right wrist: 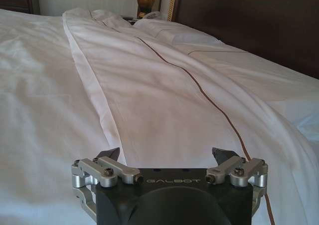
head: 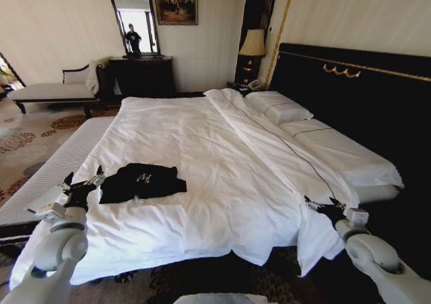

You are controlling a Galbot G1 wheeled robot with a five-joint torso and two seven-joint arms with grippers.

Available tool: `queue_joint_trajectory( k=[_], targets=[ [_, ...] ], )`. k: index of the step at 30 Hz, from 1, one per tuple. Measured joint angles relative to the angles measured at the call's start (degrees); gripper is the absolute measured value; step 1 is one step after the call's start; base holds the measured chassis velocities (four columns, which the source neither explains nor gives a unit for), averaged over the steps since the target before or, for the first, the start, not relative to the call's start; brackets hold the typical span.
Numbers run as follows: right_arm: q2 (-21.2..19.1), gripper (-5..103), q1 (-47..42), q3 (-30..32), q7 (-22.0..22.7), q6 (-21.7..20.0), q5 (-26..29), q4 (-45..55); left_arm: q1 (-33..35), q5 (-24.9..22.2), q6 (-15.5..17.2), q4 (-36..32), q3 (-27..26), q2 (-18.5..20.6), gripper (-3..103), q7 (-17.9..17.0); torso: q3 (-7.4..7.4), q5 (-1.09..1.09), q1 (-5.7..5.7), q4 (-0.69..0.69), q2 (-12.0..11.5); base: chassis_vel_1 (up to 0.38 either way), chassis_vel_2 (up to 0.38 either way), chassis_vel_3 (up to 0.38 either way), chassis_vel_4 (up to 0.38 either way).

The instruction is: Fold the clothes on the bed.

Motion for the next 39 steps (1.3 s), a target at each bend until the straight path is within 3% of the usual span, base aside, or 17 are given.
queue_joint_trajectory(
  k=[18,20,22,25,27,28,34,36,38,39],
  targets=[
    [1.0,101,-0.16,-4.16,1.36,-0.04,-2.65,-0.8,0.83,0.37,0.0,-0.97,-0.47,-0.4,100,-0.02,0.0,0.02,0.0,-0.01,0.0,0.0,0.0,0.0,0.0],
    [1.02,92,0.09,-4.25,1.73,-0.47,-2.68,-1.1,0.97,0.31,-0.01,-1.15,-0.68,-0.29,100,-0.03,0.0,0.01,0.0,0.0,0.0,0.0,0.0,0.0,0.0],
    [1.01,92,0.04,-4.26,1.77,-0.55,-2.68,-1.09,1.04,0.3,-0.03,-1.22,-0.73,-0.29,100,-0.03,0.0,0.01,0.0,-0.01,0.0,0.0,0.0,0.0,0.0],
    [1.01,76,-0.42,-4.22,1.83,-0.78,-2.68,-0.68,1.27,0.29,-0.1,-1.5,-0.83,-0.4,100,-0.03,0.0,0.01,0.0,-0.01,0.0,0.0,0.0,0.0,0.0],
    [1.01,76,-0.55,-4.2,1.85,-0.85,-2.68,-0.54,1.32,0.29,-0.1,-1.59,-0.85,-0.43,100,-0.03,0.0,0.01,0.0,-0.01,0.0,0.0,0.0,0.0,0.0],
    [1.11,65,-0.91,-4.19,2.03,-1.21,-2.75,-0.17,1.49,0.29,-0.12,-1.87,-0.91,-0.48,100,-0.03,0.0,0.01,0.0,-0.01,0.0,0.0,0.0,0.0,0.0],
    [1.7,49,-0.82,-4.87,2.34,-1.83,-4.42,-0.39,1.94,0.29,-0.14,-2.42,-1.17,-0.49,100,-0.04,0.0,0.01,0.0,-0.01,0.0,0.0,0.0,0.0,0.0],
    [2.09,32,-0.16,-5.46,2.8,-2.4,-4.73,-0.89,2.3,0.3,-0.15,-2.79,-1.29,-0.5,100,-0.04,0.0,0.01,0.0,-0.01,0.0,0.0,0.0,0.0,0.0],
    [2.2,32,0.01,-5.62,2.93,-2.51,-4.81,-1.07,2.44,0.31,-0.17,-2.93,-1.37,-0.52,100,-0.04,0.0,0.01,0.0,-0.01,0.0,0.0,0.0,0.0,0.0],
    [2.27,27,0.09,-5.71,2.96,-2.56,-4.86,-1.14,2.52,0.32,-0.18,-3.0,-1.42,-0.52,100,-0.04,0.0,0.01,0.0,-0.01,0.0,0.0,0.0,0.0,0.0]
  ],
)
